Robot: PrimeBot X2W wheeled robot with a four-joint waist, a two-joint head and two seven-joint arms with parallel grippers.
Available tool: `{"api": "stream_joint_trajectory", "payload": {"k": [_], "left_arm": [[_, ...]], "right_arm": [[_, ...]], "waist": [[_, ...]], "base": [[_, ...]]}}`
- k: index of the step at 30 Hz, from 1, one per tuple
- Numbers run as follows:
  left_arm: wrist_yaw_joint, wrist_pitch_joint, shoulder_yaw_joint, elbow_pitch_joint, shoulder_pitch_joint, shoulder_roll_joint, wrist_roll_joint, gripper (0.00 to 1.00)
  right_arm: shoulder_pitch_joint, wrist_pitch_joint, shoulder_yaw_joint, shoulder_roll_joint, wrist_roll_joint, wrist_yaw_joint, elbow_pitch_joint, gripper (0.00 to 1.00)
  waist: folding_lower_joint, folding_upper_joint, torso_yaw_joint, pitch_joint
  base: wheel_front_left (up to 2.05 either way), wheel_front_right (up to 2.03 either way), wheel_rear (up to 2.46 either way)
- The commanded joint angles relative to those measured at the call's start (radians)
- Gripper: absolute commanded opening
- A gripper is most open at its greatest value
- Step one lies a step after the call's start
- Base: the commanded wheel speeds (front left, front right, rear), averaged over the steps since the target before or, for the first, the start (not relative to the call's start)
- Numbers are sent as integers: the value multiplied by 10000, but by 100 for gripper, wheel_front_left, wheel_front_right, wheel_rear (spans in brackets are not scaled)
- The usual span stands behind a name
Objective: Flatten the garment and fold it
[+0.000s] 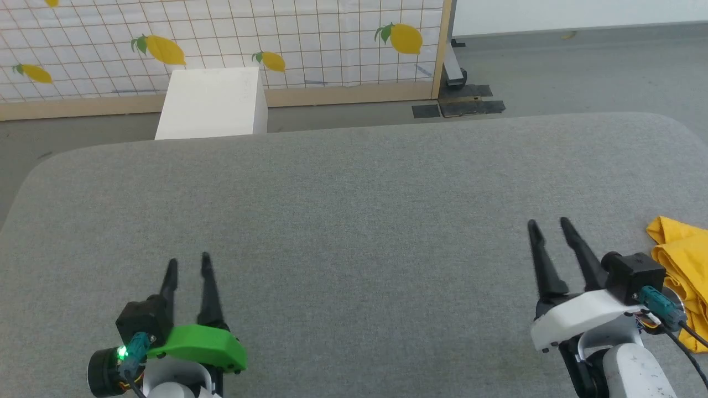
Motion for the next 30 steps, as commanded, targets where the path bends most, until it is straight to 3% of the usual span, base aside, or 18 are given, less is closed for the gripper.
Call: {"api": "stream_joint_trajectory", "payload": {"k": [1,30], "left_arm": [[-2,2,4,-5,1,0,4,0],[-197,483,66,-339,87,-40,465,0]], "right_arm": [[2,3,-4,0,-3,0,-4,0],[249,294,9,3,-302,-3,-409,0]], "waist": [[1,0,1,0],[1,0,93,-21]], "base": [[0,0,0],[0,0,0]]}}
